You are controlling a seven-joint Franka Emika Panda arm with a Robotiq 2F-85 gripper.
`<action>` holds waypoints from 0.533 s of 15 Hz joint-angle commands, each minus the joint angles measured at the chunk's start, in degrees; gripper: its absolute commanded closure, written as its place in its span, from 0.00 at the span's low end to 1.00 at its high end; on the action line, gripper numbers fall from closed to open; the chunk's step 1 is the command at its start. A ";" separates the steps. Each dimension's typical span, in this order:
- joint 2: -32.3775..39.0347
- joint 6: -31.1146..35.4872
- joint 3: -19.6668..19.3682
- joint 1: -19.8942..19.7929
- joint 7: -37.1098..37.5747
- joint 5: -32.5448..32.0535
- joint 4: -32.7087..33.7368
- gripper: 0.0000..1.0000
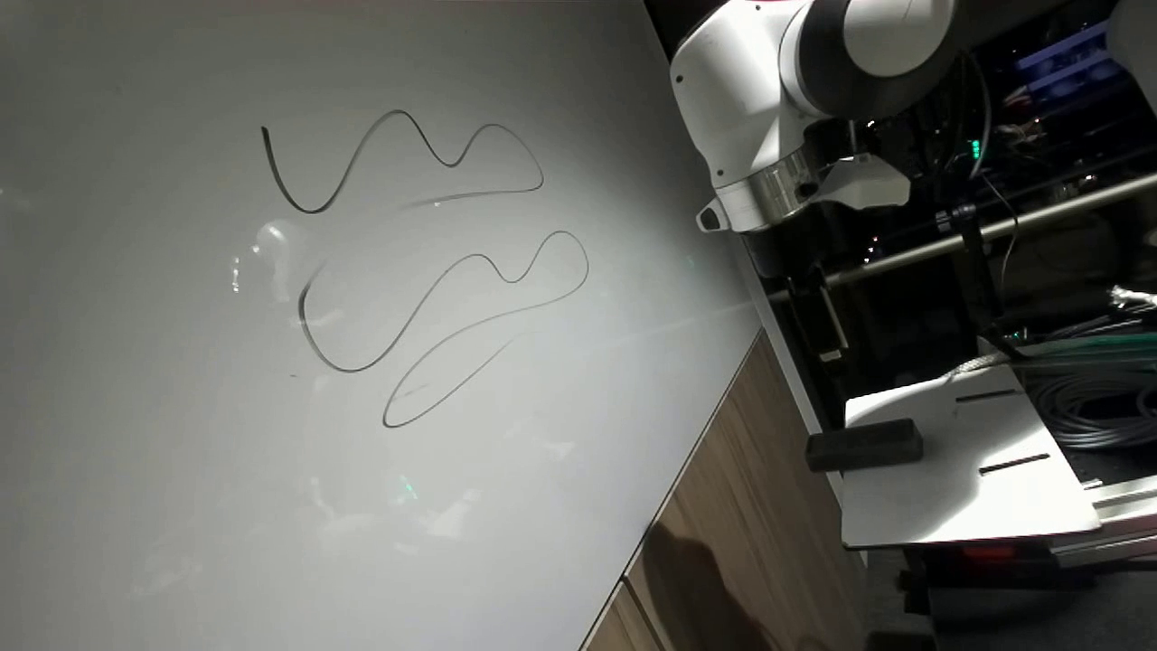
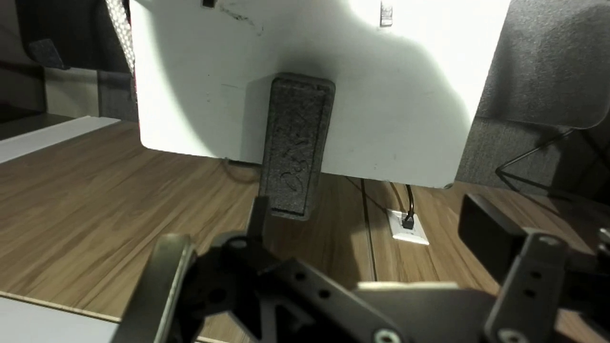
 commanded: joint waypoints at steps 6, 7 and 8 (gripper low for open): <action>10.81 7.81 -1.93 -4.80 1.72 -6.38 -0.03 0.00; 11.90 8.64 -2.22 -5.01 1.75 -6.71 -0.03 0.00; 12.87 9.28 -2.37 -4.94 1.92 -6.95 -0.02 0.00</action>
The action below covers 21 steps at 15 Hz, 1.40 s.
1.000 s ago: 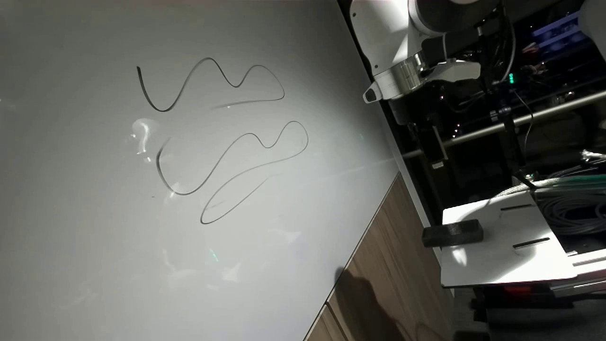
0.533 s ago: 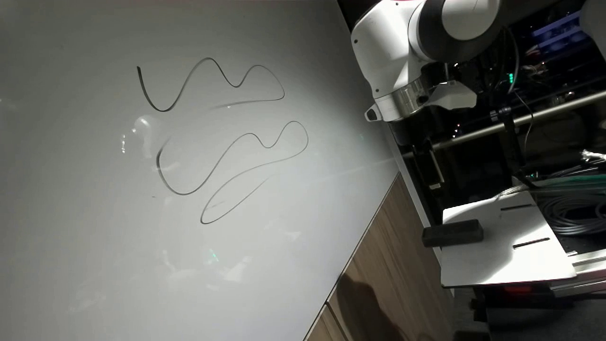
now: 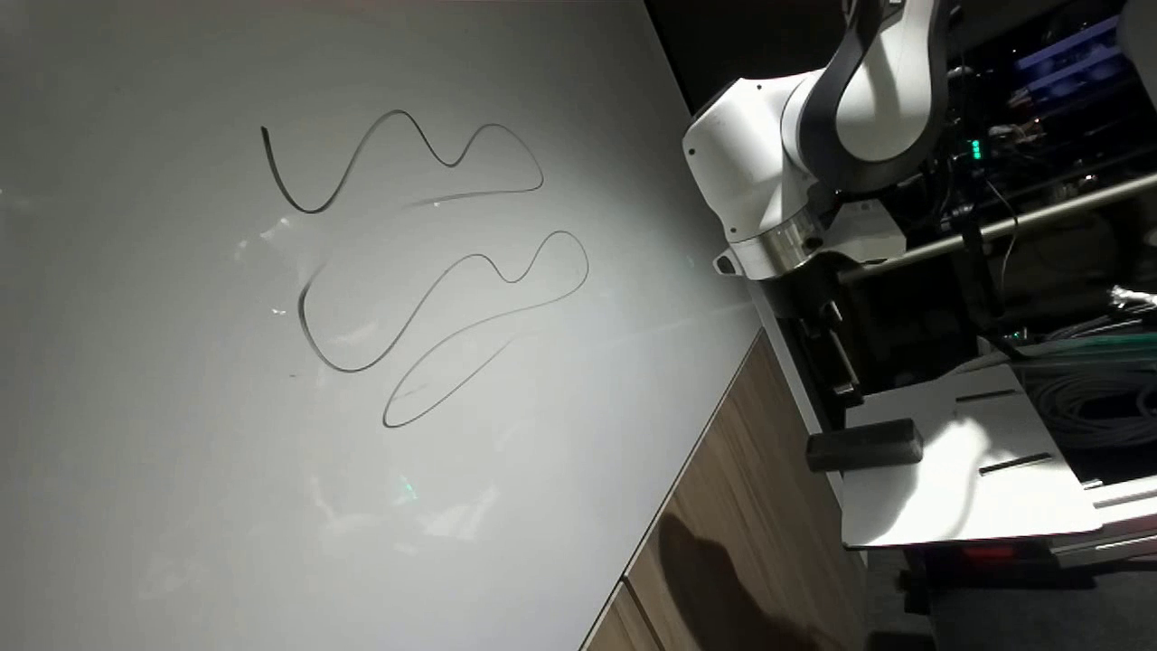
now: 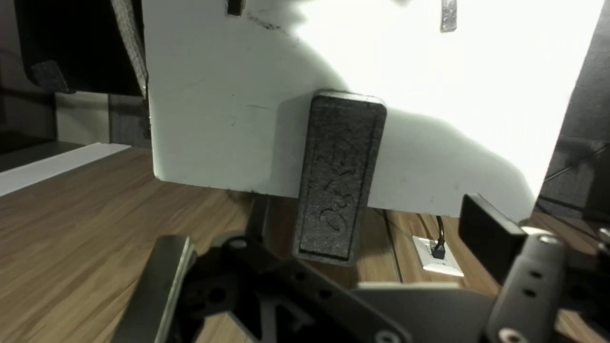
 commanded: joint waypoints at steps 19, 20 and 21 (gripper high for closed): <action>14.51 11.66 -4.67 0.48 7.54 -7.21 0.12 0.00; 14.84 12.40 -5.12 0.41 7.41 -7.22 0.13 0.00; 15.09 12.91 -5.57 0.38 7.22 -7.11 0.13 0.00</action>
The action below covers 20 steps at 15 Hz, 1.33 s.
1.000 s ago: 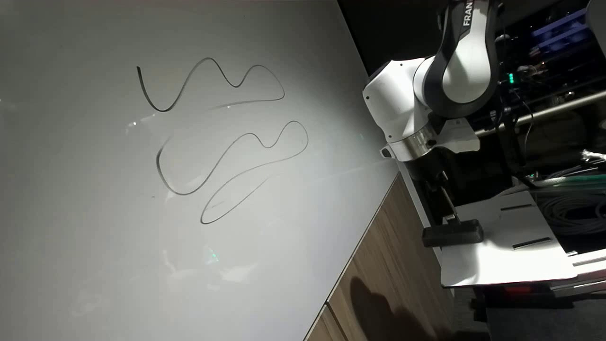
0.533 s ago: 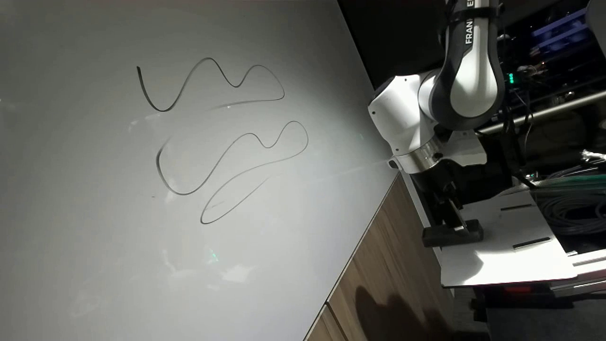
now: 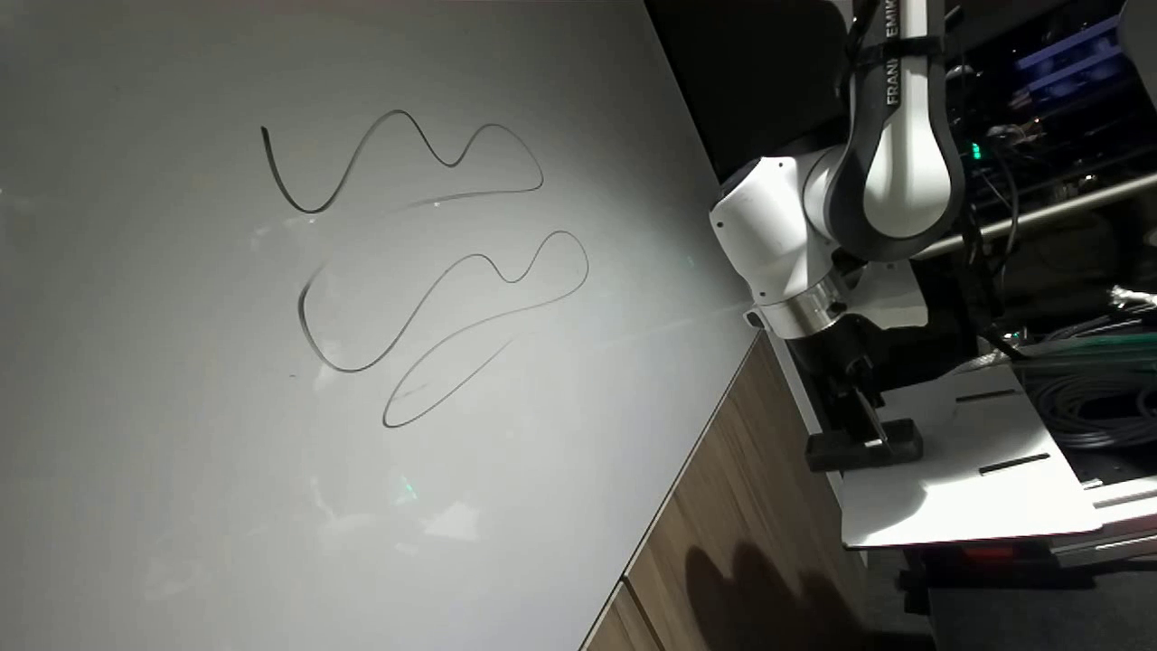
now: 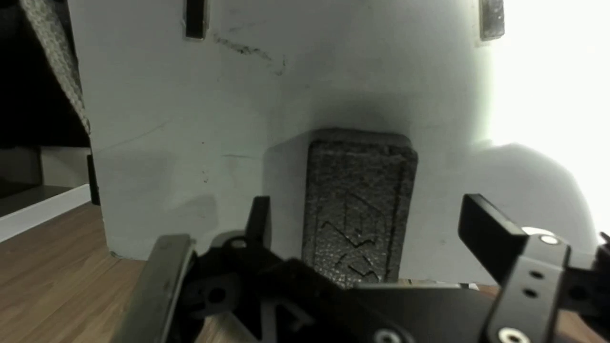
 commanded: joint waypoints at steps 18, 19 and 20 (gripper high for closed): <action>1.63 3.98 -3.61 1.50 -1.76 1.24 1.22 0.00; 1.66 4.01 -3.66 1.51 -1.80 1.27 1.24 0.00; 1.70 4.05 -3.73 1.51 -1.92 1.33 1.26 0.00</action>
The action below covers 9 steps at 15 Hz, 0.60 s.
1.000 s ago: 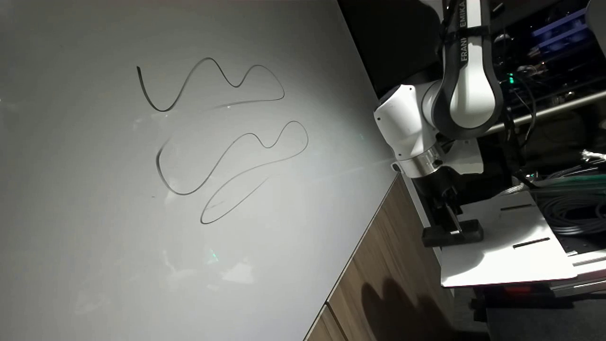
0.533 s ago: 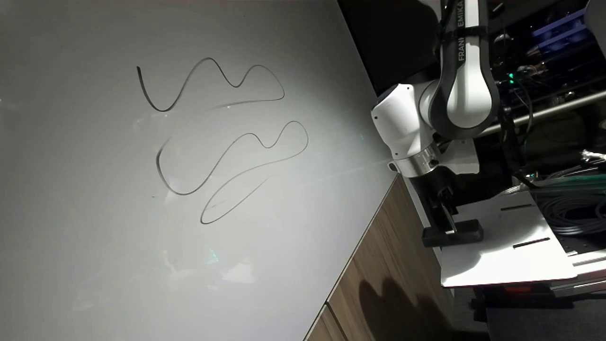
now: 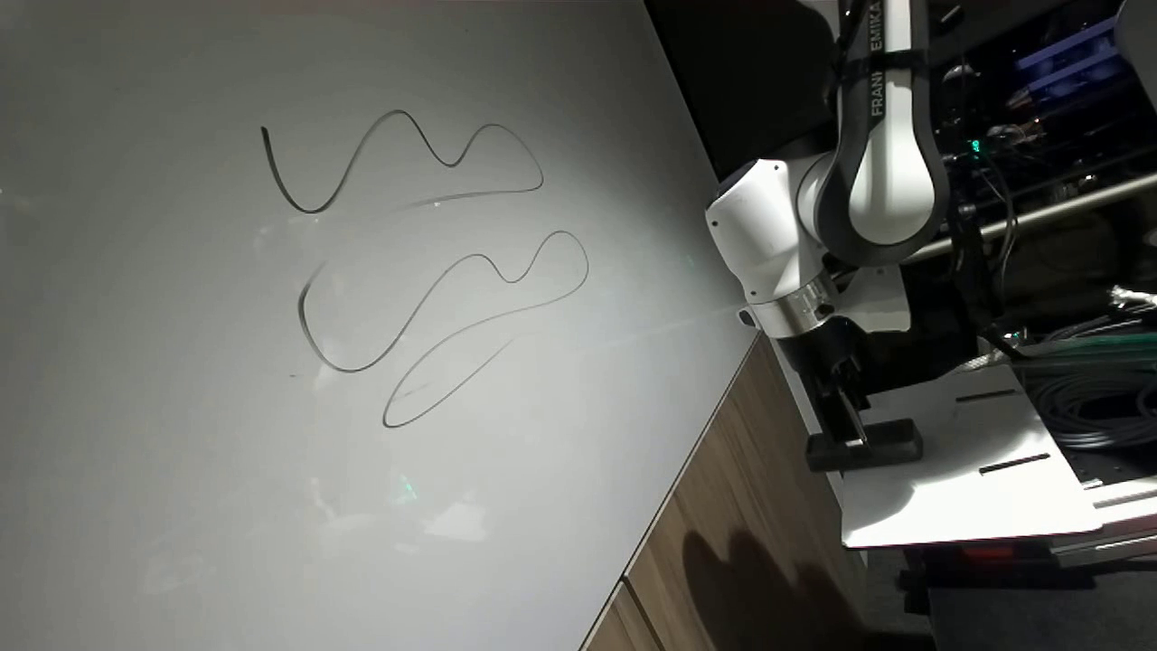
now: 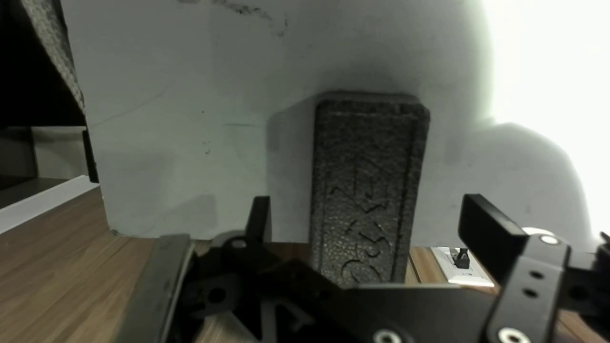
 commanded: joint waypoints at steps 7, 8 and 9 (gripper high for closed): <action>1.37 2.12 -1.09 0.29 -3.49 2.93 0.07 0.00; 1.35 2.10 -1.10 0.33 -3.65 3.09 0.07 0.00; 1.27 2.04 -1.12 0.34 -3.78 3.25 0.08 0.00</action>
